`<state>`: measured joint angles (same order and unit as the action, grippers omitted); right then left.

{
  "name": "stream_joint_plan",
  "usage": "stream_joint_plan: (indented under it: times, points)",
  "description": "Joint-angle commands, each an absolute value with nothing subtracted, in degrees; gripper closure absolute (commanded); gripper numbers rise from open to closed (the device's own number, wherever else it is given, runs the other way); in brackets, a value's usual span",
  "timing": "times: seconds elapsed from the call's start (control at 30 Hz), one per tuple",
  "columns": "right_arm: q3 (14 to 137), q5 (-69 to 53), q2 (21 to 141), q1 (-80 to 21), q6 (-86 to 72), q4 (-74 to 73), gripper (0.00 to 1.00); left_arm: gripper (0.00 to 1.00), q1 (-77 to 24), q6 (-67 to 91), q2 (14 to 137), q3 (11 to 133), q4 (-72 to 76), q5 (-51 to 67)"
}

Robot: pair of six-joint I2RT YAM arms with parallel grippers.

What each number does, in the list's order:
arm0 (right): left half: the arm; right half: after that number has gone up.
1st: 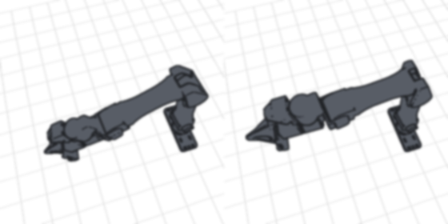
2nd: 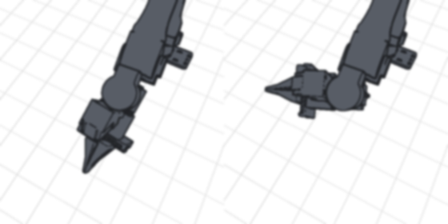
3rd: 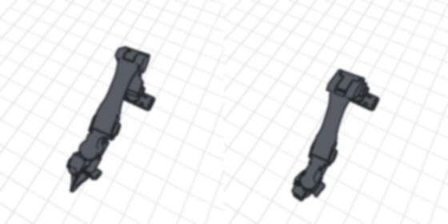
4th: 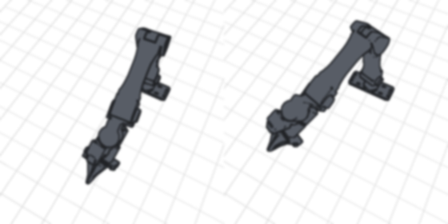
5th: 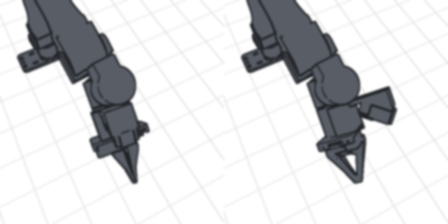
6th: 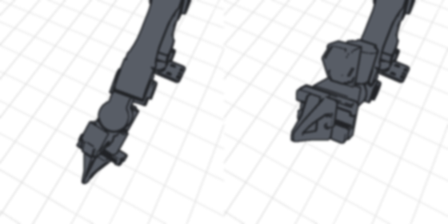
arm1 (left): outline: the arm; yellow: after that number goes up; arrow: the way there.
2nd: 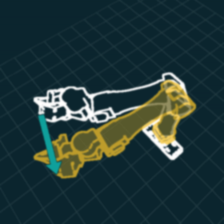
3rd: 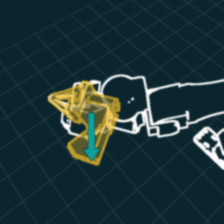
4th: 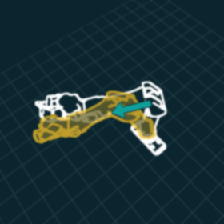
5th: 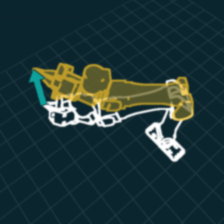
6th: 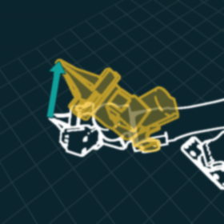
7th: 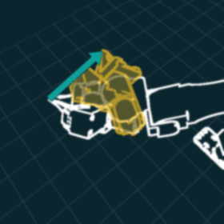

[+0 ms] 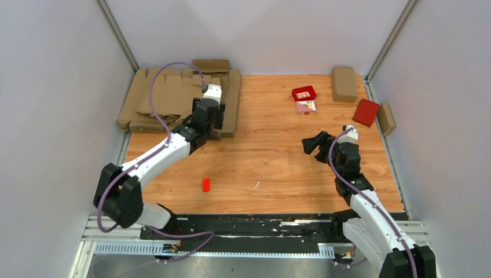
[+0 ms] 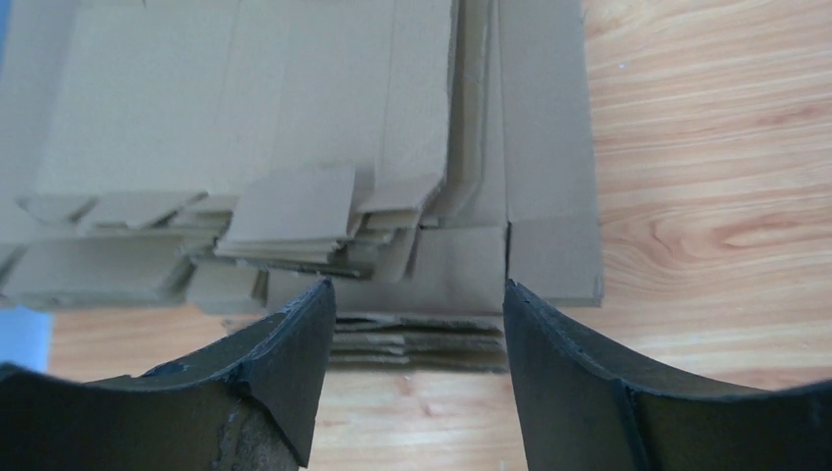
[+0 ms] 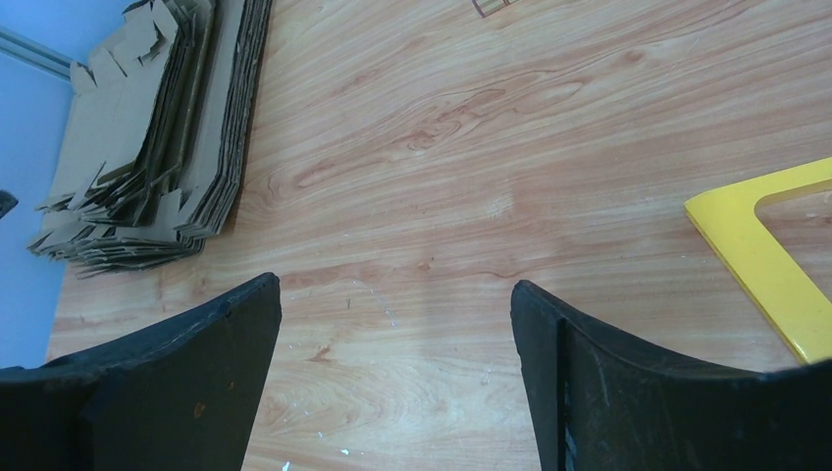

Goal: Fold the paper box

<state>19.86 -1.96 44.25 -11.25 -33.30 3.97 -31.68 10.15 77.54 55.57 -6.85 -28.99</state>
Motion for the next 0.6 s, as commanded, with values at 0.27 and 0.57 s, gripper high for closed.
stream_joint_plan:
  times: [0.27,0.57]
  points:
    - [20.8,-2.7,44.8,-11.5,-32.5,7.1,0.14,0.29,-32.6,-9.6,100.6,78.1,-19.6,-38.3]
    - [21.0,-2.9,45.2,-11.5,-32.4,7.3,0.14,0.35,-32.5,-10.0,113.0,89.4,-26.4,-38.7]
